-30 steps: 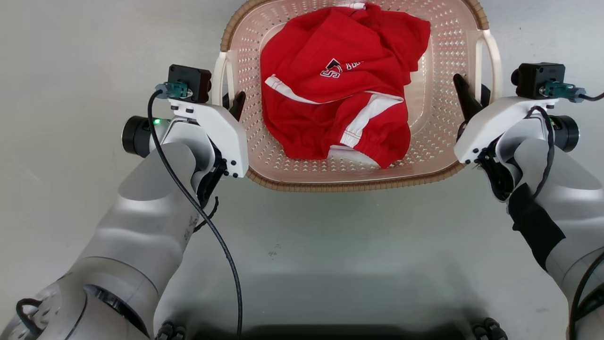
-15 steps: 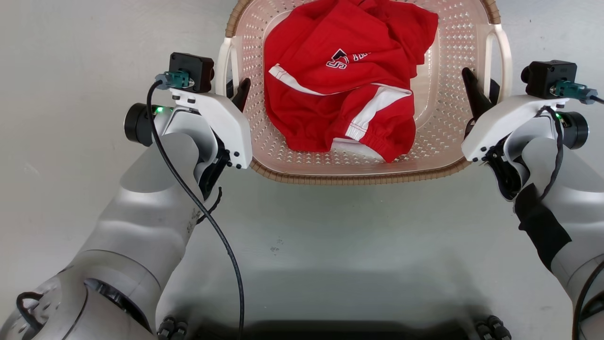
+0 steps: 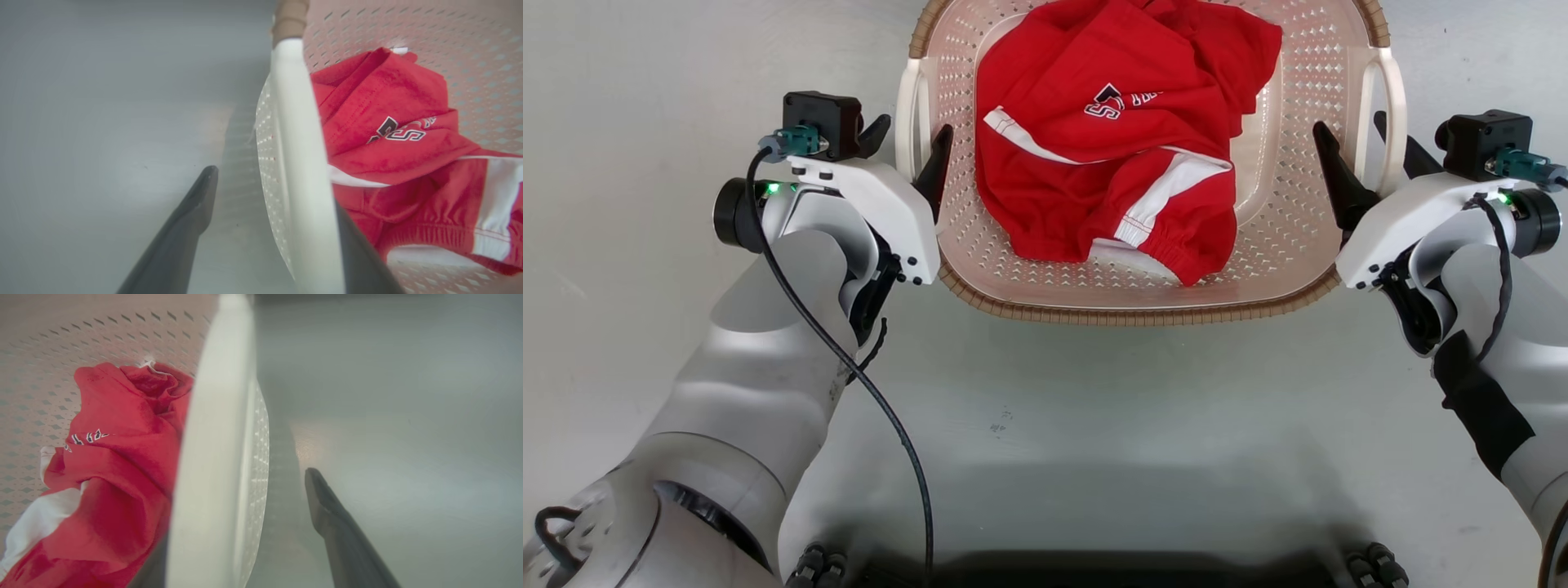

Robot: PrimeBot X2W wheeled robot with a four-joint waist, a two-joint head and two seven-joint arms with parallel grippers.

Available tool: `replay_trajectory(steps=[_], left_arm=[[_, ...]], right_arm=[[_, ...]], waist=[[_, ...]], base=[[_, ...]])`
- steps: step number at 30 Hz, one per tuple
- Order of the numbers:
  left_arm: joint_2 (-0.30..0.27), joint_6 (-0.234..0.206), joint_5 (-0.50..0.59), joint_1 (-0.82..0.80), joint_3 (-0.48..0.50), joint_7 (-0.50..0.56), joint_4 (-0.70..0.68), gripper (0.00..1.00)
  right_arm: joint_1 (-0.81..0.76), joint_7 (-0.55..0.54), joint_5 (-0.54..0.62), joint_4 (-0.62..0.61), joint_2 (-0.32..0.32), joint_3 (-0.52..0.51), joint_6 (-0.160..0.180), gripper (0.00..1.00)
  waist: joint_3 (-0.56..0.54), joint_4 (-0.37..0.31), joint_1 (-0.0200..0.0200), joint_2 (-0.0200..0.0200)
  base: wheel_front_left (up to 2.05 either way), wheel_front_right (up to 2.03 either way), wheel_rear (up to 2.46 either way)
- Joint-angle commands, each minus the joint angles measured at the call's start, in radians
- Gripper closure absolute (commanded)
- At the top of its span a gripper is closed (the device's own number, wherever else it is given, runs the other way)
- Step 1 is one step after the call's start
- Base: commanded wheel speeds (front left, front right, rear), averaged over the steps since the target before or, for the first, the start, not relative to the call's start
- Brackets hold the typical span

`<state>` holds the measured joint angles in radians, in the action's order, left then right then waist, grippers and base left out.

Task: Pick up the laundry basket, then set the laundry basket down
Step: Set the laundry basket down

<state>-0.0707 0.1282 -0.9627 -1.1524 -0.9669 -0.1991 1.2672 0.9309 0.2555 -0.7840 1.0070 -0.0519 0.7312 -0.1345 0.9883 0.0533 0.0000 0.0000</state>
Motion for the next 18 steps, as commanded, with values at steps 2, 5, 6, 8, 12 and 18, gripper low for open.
replay_trajectory(steps=[2, 5, 6, 8, 12, 18], left_arm=[[-0.051, 0.002, -0.019, 0.027, 0.008, -0.017, -0.019, 0.0], [-0.062, 0.002, -0.038, 0.038, -0.002, -0.023, -0.064, 0.0], [-0.066, 0.002, -0.045, 0.041, -0.006, -0.024, -0.075, 0.0], [-0.074, 0.002, -0.058, 0.044, -0.014, -0.028, -0.092, 0.0], [-0.083, 0.002, -0.08, 0.047, -0.029, -0.034, -0.104, 0.0], [-0.087, 0.002, -0.108, 0.053, -0.047, -0.041, -0.113, 0.0]], right_arm=[[-0.07, 0.006, -0.009, -0.03, -0.013, 0.022, 0.004, 0.0], [-0.074, 0.006, -0.018, -0.055, -0.021, 0.034, 0.004, 0.0], [-0.073, 0.006, -0.02, -0.062, -0.025, 0.036, 0.004, 0.0], [-0.074, 0.006, -0.024, -0.072, -0.029, 0.039, 0.004, 0.0], [-0.073, 0.006, -0.032, -0.077, -0.035, 0.045, 0.004, 0.0], [-0.072, 0.006, -0.041, -0.077, -0.038, 0.053, 0.004, 0.0]], waist=[[0.0, 0.001, 0.0, 0.0], [0.001, 0.001, 0.0, 0.0], [0.001, 0.001, 0.0, 0.0], [0.0, 0.002, 0.0, 0.0], [-0.003, 0.003, 0.0, 0.0], [-0.015, 0.004, 0.0, 0.0]], base=[[0.0, 0.0, 0.0], [0.0, 0.0, 0.0], [0.0, 0.0, 0.0], [0.0, 0.0, 0.0], [0.0, 0.0, 0.0], [0.0, 0.0, 0.0]])
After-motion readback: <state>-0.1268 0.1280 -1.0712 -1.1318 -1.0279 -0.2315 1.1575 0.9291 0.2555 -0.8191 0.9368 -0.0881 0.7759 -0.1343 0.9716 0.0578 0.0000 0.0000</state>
